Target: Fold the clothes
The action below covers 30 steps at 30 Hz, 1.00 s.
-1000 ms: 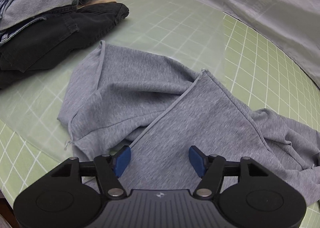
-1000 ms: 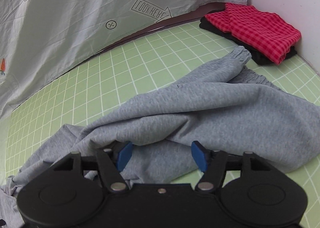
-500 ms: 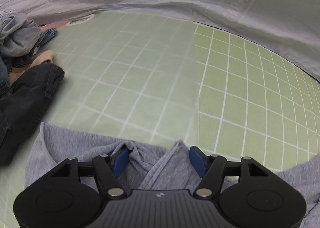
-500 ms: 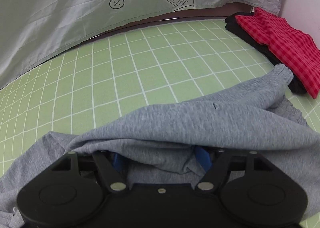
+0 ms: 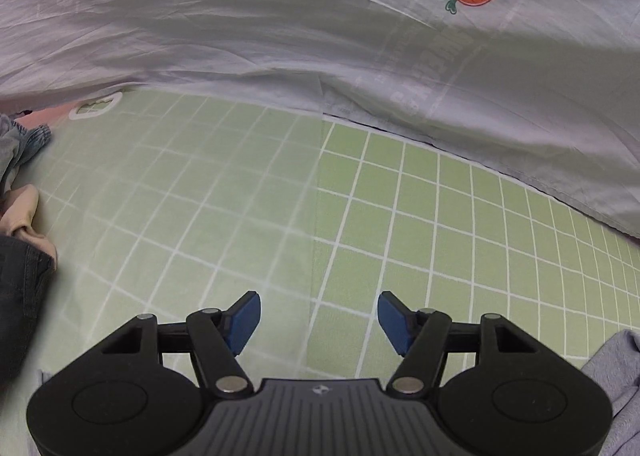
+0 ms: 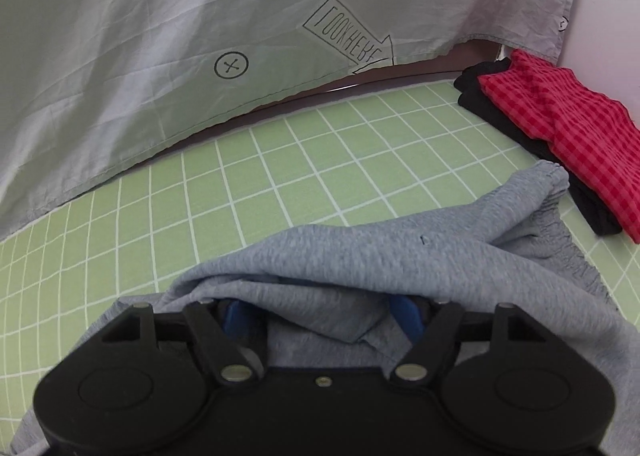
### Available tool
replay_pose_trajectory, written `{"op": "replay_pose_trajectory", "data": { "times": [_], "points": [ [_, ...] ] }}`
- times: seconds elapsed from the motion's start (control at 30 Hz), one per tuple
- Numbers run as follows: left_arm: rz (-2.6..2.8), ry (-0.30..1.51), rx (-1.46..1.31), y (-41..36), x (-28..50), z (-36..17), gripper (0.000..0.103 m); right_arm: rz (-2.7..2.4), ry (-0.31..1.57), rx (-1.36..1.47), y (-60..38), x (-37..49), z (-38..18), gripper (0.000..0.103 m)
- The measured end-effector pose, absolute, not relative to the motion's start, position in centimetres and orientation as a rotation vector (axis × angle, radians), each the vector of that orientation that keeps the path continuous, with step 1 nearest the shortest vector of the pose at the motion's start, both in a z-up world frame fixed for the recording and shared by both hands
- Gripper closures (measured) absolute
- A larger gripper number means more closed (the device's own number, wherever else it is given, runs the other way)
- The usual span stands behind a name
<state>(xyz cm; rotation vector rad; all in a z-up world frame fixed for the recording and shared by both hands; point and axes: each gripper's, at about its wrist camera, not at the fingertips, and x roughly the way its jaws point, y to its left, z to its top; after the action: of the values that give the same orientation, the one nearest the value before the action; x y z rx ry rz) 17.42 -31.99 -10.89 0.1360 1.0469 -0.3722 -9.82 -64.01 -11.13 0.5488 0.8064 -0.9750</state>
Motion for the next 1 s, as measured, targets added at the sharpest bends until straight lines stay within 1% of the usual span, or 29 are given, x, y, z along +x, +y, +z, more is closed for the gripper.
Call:
{"op": "replay_pose_trajectory", "data": {
  "times": [0.07,0.17,0.27,0.3,0.37,0.4,0.43,0.47,0.5,0.6,0.8,0.93,1.0],
  "points": [
    [-0.352,1.088,0.122,-30.7,16.0,-11.1,0.037,-0.988,0.753,0.586,-62.8,-11.1,-10.1,0.029],
    [-0.323,1.148,0.117,-29.2,13.8,-11.5,0.037,-0.927,0.691,0.641,-61.5,-11.7,-9.3,0.025],
    [-0.308,1.199,0.148,-28.7,11.2,-12.0,0.037,-0.809,0.716,0.643,-60.0,-10.3,-10.1,0.024],
    [-0.314,1.204,0.156,-28.6,10.4,-12.1,0.038,-0.783,0.729,0.644,-59.6,-9.8,-10.6,0.025],
    [-0.320,1.202,0.168,-28.4,8.8,-12.2,0.048,-0.760,0.769,0.629,-58.8,-9.1,-11.6,0.046],
    [-0.323,1.198,0.159,-28.2,8.4,-12.0,0.061,-0.755,0.791,0.614,-58.4,-8.9,-12.1,0.067],
    [-0.326,1.194,0.149,-28.0,8.0,-11.9,0.071,-0.753,0.811,0.596,-58.1,-8.8,-12.6,0.083],
    [-0.329,1.190,0.140,-27.8,7.5,-11.7,0.076,-0.751,0.819,0.586,-57.9,-9.1,-12.8,0.089],
    [-0.332,1.186,0.130,-27.6,7.1,-11.5,0.093,-0.750,0.816,0.586,-57.7,-9.8,-12.8,0.098],
    [-0.340,1.171,0.101,-26.9,5.8,-10.8,0.096,-0.747,0.784,0.581,-57.1,-12.4,-11.8,0.099],
    [-0.351,1.090,0.025,-24.0,2.6,-6.3,0.096,-0.773,0.715,0.534,-54.2,-19.5,-7.7,0.100],
    [-0.362,1.015,0.082,-21.5,-0.9,-4.6,0.096,-0.778,0.719,0.524,-50.7,-23.9,-6.5,0.100],
    [-0.356,0.997,0.118,-20.3,-2.5,-4.5,0.096,-0.774,0.752,0.530,-48.8,-25.3,-6.9,0.100]
  ]
}}
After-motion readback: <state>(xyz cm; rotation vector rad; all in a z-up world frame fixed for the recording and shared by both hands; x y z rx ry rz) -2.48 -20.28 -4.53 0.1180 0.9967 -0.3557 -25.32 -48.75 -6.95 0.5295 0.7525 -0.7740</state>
